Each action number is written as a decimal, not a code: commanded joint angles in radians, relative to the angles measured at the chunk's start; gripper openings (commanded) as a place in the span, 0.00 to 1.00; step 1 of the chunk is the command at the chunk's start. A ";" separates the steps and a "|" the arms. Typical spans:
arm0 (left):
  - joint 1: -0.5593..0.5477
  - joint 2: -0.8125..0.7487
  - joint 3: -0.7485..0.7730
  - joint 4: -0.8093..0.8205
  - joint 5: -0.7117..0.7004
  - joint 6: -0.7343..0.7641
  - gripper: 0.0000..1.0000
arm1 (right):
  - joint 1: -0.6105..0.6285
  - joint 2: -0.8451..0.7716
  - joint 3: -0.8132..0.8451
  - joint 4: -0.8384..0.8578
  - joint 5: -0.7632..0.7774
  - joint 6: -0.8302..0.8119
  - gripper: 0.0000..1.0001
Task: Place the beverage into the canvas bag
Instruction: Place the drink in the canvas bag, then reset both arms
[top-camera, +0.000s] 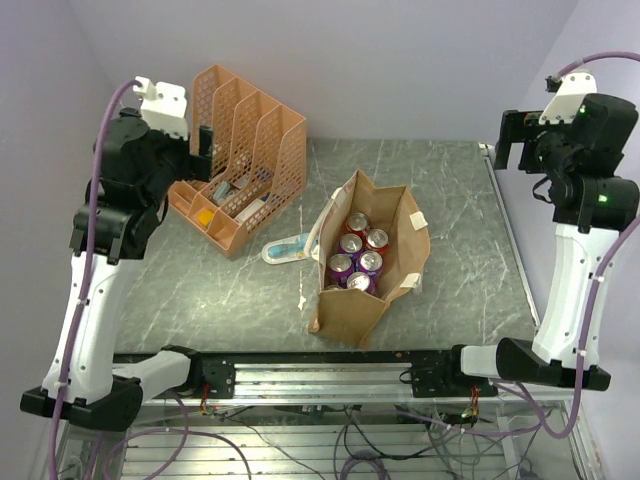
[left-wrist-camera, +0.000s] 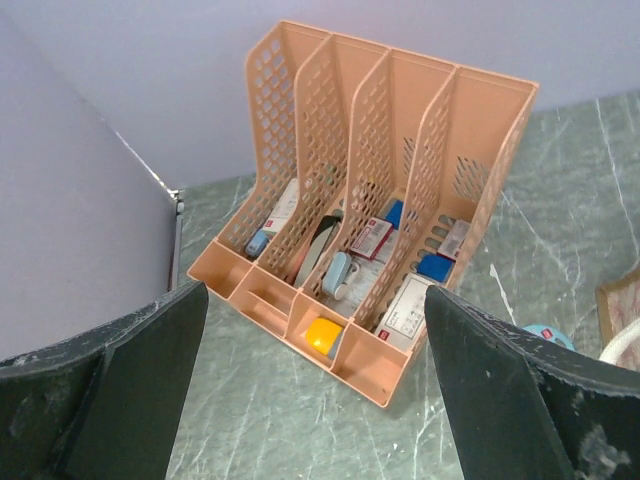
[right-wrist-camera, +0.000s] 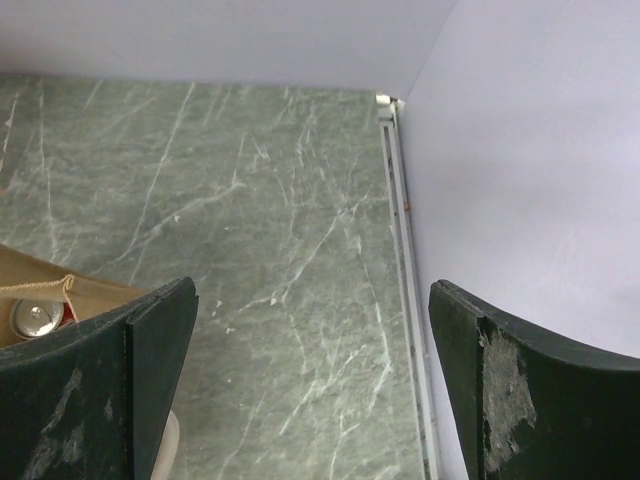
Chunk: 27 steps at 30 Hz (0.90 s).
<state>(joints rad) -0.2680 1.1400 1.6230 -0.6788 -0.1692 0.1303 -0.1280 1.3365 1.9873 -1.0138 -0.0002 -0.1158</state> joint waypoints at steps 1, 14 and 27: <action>0.059 -0.030 -0.023 0.036 0.079 -0.055 0.99 | -0.020 -0.041 0.045 -0.027 -0.061 -0.061 1.00; 0.225 -0.118 -0.084 0.014 0.273 -0.050 1.00 | -0.151 -0.059 0.172 0.017 -0.215 -0.051 1.00; 0.253 -0.257 -0.210 0.122 0.317 -0.090 1.00 | -0.193 -0.096 0.136 0.009 -0.205 -0.056 1.00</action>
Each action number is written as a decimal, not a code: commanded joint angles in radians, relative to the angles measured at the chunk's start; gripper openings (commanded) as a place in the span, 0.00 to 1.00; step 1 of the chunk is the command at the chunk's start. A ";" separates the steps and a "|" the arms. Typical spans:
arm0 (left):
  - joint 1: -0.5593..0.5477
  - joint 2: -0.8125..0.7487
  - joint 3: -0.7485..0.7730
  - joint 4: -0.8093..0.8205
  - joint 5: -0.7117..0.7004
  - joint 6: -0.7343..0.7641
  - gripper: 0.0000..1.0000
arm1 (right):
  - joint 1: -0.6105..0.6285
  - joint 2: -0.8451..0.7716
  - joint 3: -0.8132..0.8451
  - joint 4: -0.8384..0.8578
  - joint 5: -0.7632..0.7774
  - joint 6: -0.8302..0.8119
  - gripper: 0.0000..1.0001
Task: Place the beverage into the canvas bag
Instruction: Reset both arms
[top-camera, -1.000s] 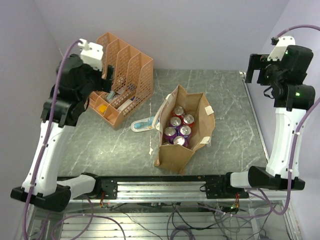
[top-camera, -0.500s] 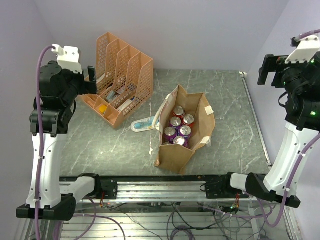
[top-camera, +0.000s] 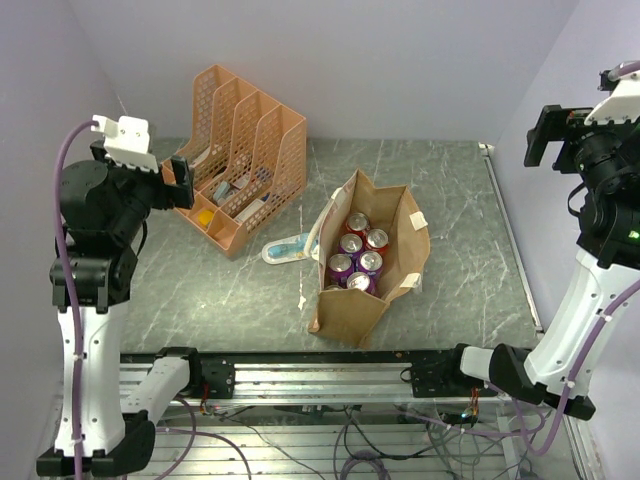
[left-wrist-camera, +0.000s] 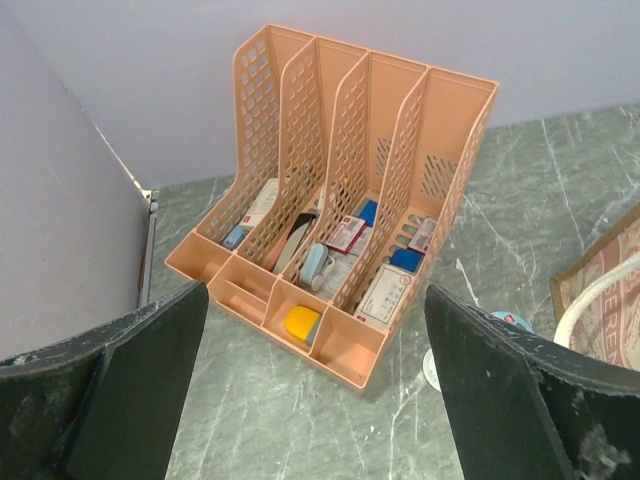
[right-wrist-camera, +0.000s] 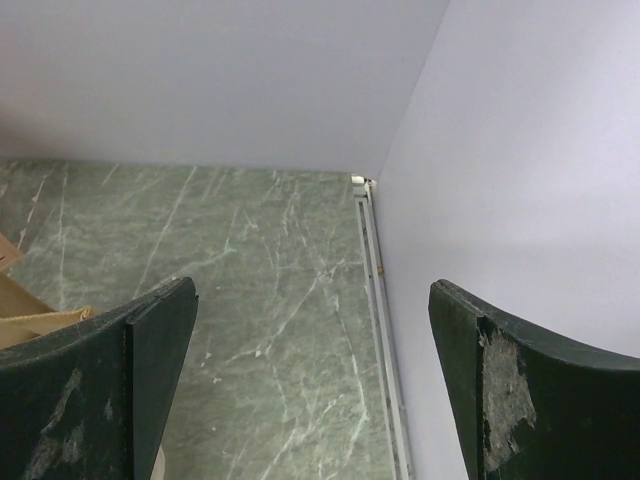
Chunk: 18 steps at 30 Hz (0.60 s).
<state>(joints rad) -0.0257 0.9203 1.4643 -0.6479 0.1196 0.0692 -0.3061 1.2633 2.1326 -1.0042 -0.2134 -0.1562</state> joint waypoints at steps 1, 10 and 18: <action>0.010 -0.033 -0.048 0.092 0.034 -0.039 1.00 | -0.018 -0.026 -0.015 -0.006 0.001 -0.024 1.00; 0.067 -0.030 -0.075 0.077 0.084 -0.044 1.00 | -0.033 -0.066 -0.081 -0.032 -0.019 -0.056 1.00; 0.087 -0.038 -0.076 0.054 0.100 -0.039 1.00 | -0.036 -0.079 -0.119 -0.045 -0.030 -0.077 1.00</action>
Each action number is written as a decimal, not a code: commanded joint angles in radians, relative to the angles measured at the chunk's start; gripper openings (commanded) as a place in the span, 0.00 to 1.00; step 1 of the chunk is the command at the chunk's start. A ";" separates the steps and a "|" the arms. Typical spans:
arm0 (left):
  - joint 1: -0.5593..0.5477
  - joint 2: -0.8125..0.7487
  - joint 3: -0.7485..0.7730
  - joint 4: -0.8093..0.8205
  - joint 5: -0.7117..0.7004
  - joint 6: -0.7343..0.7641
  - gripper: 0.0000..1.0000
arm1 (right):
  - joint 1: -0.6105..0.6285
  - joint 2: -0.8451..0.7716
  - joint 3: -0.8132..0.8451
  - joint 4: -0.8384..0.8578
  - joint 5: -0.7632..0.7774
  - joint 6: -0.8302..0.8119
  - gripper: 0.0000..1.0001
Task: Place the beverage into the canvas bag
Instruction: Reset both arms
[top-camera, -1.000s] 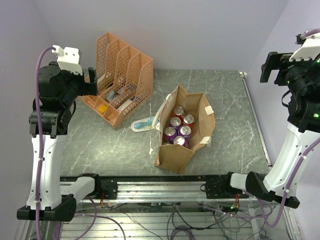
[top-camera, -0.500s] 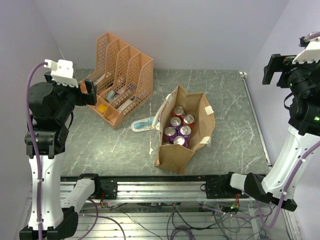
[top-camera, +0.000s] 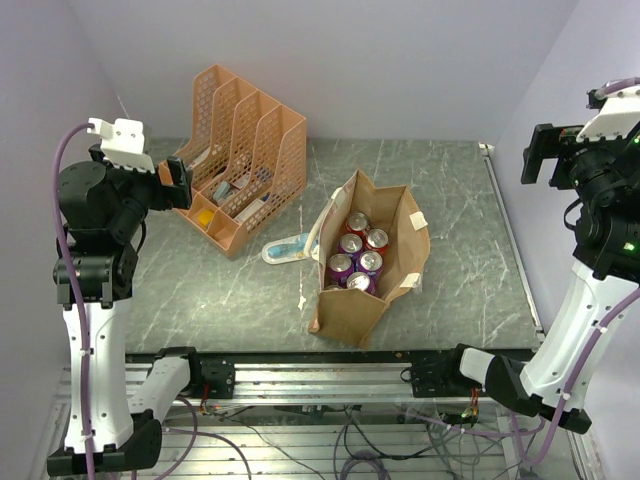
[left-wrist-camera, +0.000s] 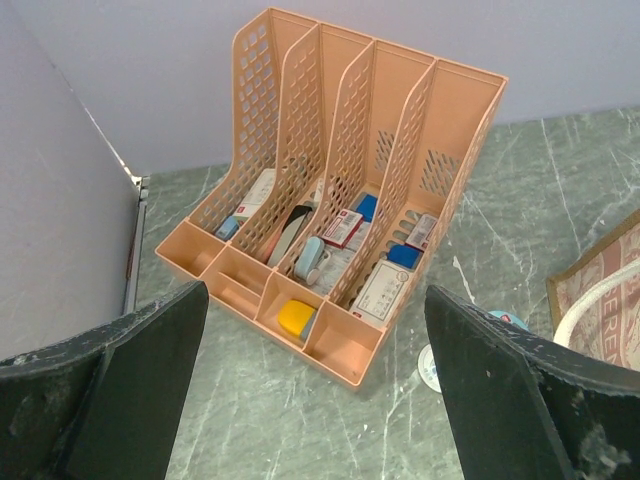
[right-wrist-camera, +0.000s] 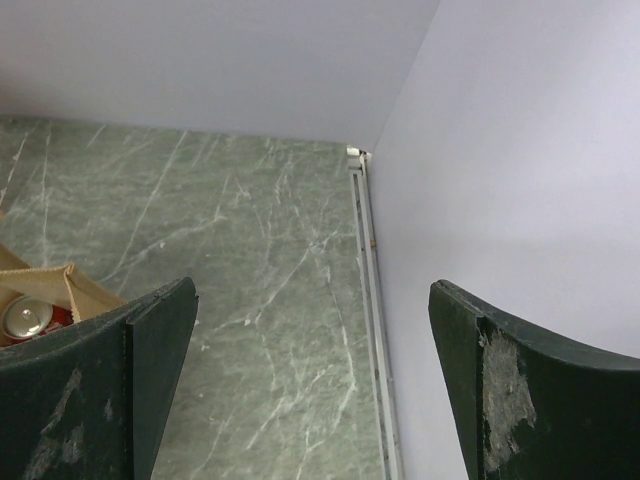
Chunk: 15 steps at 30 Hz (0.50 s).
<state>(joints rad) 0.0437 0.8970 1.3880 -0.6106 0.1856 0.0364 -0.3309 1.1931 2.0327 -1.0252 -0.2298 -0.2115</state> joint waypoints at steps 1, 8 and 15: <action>0.019 -0.015 0.000 0.016 0.036 -0.006 1.00 | -0.011 -0.009 -0.020 -0.025 -0.015 -0.024 1.00; 0.026 -0.005 0.004 0.019 0.049 -0.013 1.00 | -0.017 0.011 0.000 -0.027 -0.036 -0.029 1.00; 0.026 -0.003 0.005 0.017 0.043 -0.007 1.00 | -0.017 0.025 0.007 -0.029 -0.042 -0.035 1.00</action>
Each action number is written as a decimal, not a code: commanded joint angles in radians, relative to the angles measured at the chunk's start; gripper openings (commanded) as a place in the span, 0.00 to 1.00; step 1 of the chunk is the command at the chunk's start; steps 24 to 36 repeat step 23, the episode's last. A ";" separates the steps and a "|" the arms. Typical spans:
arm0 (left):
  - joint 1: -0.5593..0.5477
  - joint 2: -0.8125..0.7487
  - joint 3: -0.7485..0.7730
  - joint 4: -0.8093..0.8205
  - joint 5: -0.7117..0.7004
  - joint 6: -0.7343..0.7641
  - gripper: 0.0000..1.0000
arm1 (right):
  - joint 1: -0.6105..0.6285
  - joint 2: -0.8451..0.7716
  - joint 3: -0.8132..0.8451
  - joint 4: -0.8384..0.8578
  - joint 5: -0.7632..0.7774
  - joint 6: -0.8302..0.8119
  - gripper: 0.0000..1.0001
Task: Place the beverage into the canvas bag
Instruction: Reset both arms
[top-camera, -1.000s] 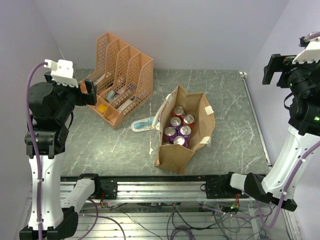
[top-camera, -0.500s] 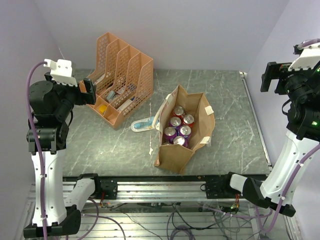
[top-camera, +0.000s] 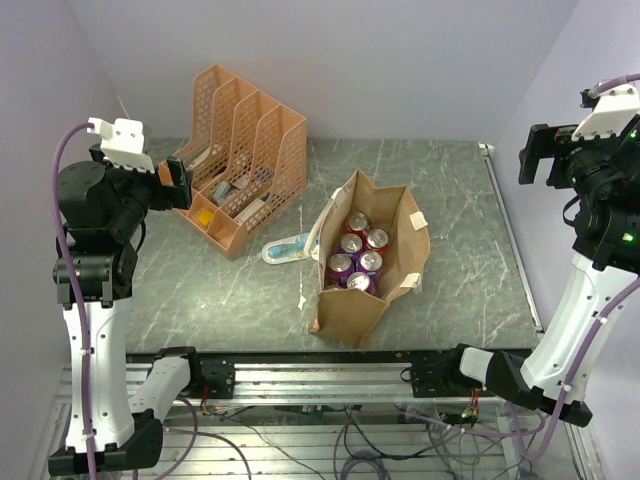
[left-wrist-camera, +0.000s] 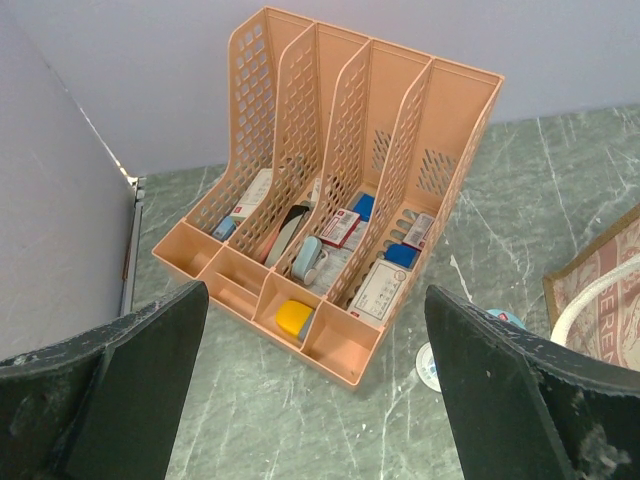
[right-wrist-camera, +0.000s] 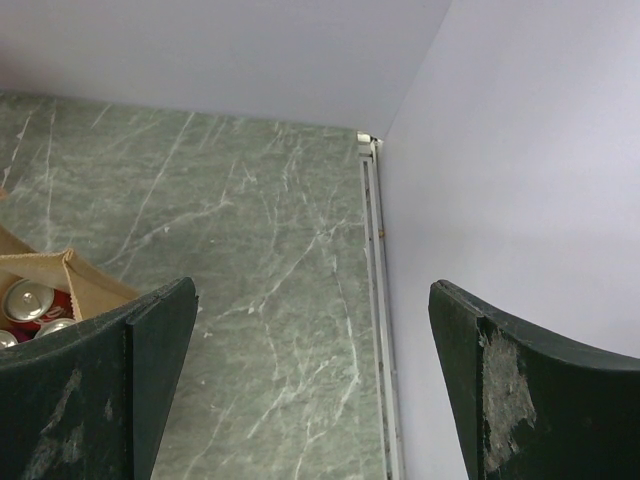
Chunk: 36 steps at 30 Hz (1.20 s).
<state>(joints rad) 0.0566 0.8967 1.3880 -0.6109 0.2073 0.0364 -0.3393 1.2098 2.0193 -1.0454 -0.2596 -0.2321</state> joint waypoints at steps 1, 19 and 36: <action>0.015 -0.001 0.004 0.017 0.023 -0.008 1.00 | -0.009 0.010 0.022 -0.009 -0.012 -0.016 1.00; 0.020 0.005 -0.012 0.020 0.020 -0.009 1.00 | -0.009 0.033 0.028 -0.008 -0.011 -0.027 1.00; 0.021 0.005 -0.014 0.021 0.021 -0.012 1.00 | -0.009 0.028 0.033 -0.009 -0.014 -0.032 1.00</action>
